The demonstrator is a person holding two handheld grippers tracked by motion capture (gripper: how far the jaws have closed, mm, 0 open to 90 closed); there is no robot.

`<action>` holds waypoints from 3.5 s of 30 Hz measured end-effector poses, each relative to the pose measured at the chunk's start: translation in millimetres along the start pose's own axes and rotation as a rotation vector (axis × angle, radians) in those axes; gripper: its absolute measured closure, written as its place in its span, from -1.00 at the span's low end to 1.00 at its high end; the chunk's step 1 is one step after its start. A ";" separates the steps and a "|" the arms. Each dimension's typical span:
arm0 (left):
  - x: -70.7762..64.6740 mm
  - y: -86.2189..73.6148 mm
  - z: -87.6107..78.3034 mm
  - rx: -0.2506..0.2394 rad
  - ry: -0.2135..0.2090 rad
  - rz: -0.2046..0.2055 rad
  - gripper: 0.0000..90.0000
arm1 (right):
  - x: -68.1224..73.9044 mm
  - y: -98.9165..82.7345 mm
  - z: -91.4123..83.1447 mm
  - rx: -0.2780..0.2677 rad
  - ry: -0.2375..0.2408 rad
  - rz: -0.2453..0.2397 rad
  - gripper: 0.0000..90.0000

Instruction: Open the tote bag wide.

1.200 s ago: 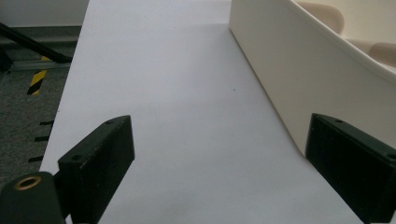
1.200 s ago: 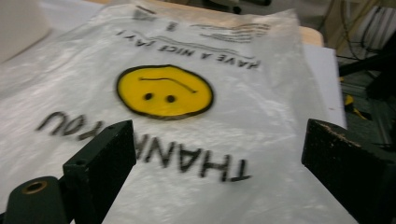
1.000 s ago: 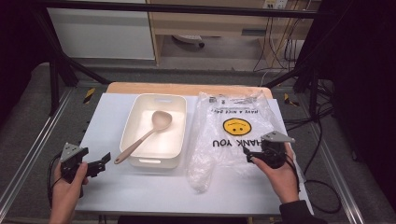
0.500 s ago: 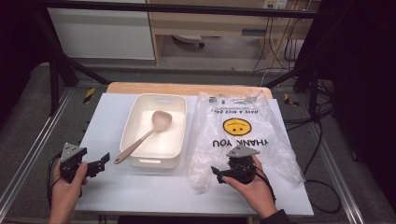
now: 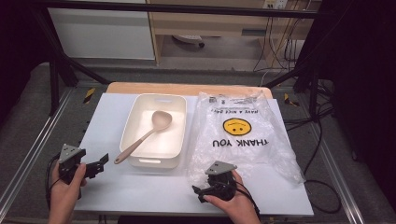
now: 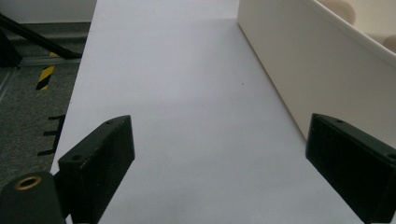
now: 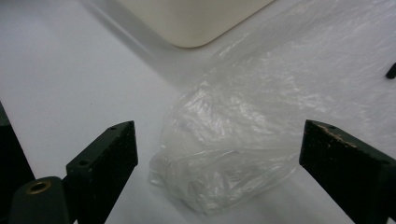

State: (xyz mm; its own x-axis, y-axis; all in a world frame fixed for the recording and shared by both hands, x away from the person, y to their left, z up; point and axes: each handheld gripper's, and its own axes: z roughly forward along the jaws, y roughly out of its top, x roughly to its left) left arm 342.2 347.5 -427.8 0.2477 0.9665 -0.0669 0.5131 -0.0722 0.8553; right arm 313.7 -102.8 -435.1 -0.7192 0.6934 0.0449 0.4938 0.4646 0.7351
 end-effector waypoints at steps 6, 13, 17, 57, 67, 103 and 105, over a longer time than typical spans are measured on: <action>0.4 -0.5 -0.1 0.001 -0.003 -0.013 -0.83 | 4.8 -3.0 9.9 0.027 0.000 -0.012 -0.75; 2.4 -2.4 -1.1 0.002 0.002 -0.030 -0.82 | 7.2 -4.8 23.0 0.081 -0.020 -0.061 -0.50; 1.9 -1.1 -0.5 0.002 -0.002 -0.021 -0.82 | 2.4 -1.4 24.3 0.053 -0.025 -0.036 0.15; 6.5 -2.9 -1.5 0.018 0.010 0.004 -0.82 | -88.1 108.6 106.3 -0.086 -0.119 0.281 0.61; 2.2 -2.3 -4.8 0.009 0.044 0.034 -0.82 | -66.4 106.3 32.3 -0.082 -0.125 0.149 -0.50; 5.2 -5.6 -4.9 0.010 0.029 -0.017 -0.83 | -188.4 58.1 -40.6 -0.193 -0.210 0.151 -0.79; 5.0 -5.8 -5.6 0.007 0.030 -0.016 -0.83 | -190.7 57.5 -31.9 -0.177 -0.216 0.138 -0.78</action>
State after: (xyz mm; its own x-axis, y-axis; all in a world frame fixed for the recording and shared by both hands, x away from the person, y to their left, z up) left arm 335.9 354.1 -430.2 0.2143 0.9746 -0.0654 0.5230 -0.0579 0.8504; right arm 463.7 -225.9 -379.8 -0.5212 0.8532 0.0218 0.4731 0.2675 0.8394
